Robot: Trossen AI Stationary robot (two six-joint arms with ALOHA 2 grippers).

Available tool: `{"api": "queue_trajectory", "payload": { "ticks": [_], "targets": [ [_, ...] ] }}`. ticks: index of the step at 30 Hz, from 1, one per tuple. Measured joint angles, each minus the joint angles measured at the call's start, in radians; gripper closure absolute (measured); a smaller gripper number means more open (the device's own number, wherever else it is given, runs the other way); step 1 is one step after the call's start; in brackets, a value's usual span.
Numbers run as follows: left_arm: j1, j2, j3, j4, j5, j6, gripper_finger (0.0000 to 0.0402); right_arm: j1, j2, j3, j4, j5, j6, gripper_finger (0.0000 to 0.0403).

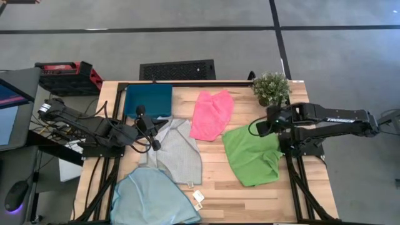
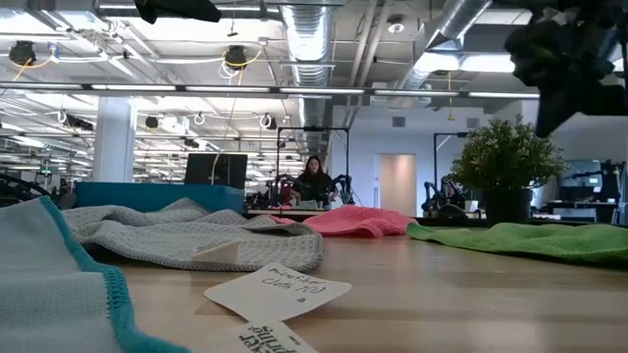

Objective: Fold microfiber towels
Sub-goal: Fold the green cloth

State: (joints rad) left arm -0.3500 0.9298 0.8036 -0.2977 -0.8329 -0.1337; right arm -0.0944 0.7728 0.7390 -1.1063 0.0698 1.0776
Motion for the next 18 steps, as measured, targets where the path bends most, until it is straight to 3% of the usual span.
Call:
{"api": "queue_trajectory", "payload": {
  "ticks": [8, 18],
  "targets": [
    [0.0, 0.0, 0.0, -0.001, 0.0, 0.017, 0.0402, -0.065, 0.058, 0.007, -0.031, -0.026, 0.058, 0.0357],
    [0.0, 0.0, 0.0, -0.006, 0.0, 0.017, 0.0402, -0.212, 0.109, 0.007, -0.074, -0.048, -0.002, 0.0297]
  ]
}}
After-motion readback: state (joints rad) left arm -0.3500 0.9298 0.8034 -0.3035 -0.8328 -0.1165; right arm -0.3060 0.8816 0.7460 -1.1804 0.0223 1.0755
